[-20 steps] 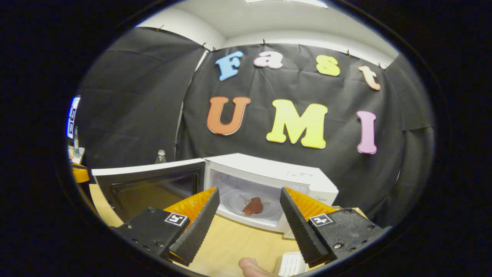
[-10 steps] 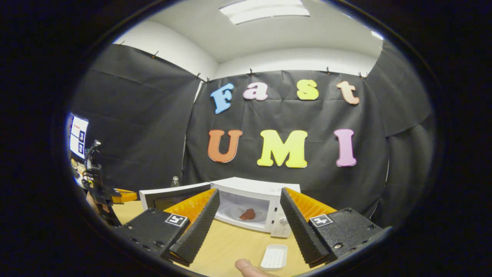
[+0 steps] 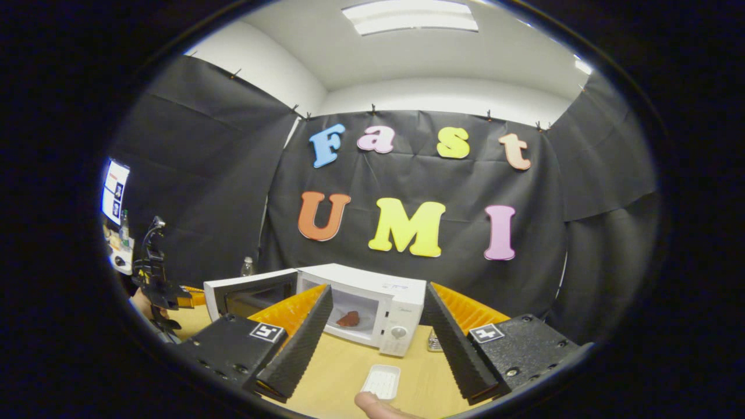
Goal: Open the microwave oven with the left hand, put the food in, and close the microwave oven.
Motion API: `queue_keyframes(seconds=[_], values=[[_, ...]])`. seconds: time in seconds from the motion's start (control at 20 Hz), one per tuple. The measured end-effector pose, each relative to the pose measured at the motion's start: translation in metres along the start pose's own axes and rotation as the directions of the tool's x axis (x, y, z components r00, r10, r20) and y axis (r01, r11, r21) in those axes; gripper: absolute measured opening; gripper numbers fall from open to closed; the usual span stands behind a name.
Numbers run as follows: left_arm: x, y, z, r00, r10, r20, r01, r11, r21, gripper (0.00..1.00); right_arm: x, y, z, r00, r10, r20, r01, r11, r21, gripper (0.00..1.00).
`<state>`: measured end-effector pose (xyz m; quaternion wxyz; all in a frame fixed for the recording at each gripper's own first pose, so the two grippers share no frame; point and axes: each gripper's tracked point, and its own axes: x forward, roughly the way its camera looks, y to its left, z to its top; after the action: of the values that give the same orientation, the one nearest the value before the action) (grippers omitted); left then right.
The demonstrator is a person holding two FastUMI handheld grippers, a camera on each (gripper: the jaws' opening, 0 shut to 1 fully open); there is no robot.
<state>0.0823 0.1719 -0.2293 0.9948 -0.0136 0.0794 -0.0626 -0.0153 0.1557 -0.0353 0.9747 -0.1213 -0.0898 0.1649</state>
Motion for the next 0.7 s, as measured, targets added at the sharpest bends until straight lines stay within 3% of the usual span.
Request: queue_keyframes(seconds=[0.3, 0.7], values=[[0.022, -0.063, -0.014, 0.994, -0.104, -0.022, 0.104, 0.994, 0.040, 0.00, -0.032, -0.036, -0.004, 0.999, -0.050, -0.005, 0.050, 0.999, -0.017, 0.96], [0.056, -0.139, -0.010, 0.977, -0.213, -0.027, 0.214, 0.976, 0.028, 0.00, -0.033, -0.078, -0.021, 0.992, -0.121, -0.023, 0.121, 0.993, 0.009, 0.96]])
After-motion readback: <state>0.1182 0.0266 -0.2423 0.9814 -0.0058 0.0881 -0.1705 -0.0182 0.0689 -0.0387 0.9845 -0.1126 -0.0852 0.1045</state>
